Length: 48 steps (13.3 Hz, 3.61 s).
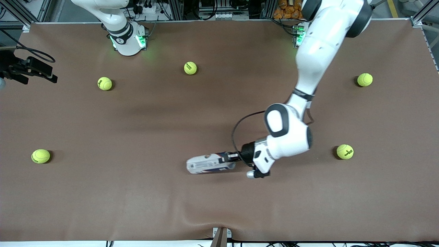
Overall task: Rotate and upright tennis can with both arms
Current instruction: 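Drag the can along the table toward the left arm, then tilt the can upright onto its base with the left gripper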
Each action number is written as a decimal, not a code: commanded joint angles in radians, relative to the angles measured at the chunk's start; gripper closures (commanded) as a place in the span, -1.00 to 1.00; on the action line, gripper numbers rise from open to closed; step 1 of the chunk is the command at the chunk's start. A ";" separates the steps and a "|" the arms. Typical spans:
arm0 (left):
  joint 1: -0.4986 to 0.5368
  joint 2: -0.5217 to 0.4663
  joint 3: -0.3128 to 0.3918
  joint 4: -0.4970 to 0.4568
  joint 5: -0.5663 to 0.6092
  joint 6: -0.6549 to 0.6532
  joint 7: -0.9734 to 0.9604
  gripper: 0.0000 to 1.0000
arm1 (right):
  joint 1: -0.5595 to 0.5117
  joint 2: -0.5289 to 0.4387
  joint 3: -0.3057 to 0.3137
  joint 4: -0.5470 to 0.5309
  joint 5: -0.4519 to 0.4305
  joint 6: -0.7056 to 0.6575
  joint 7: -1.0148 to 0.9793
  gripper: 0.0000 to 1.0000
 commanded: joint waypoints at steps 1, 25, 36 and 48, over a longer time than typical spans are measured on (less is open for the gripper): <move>0.068 -0.146 0.012 -0.064 0.163 -0.196 -0.111 1.00 | 0.045 -0.031 -0.034 -0.030 -0.013 -0.011 0.015 -1.00; 0.363 -0.759 0.008 -0.845 1.080 -0.174 -0.087 1.00 | 0.006 -0.029 -0.018 -0.016 -0.090 0.028 0.103 -1.00; 0.363 -0.719 0.005 -0.869 1.114 -0.105 -0.096 -0.99 | 0.009 -0.025 -0.013 -0.016 -0.091 0.031 0.101 -1.00; 0.365 -0.732 0.001 -0.425 1.107 -0.528 -0.084 -1.00 | 0.010 -0.023 -0.013 -0.017 -0.091 0.034 0.103 -1.00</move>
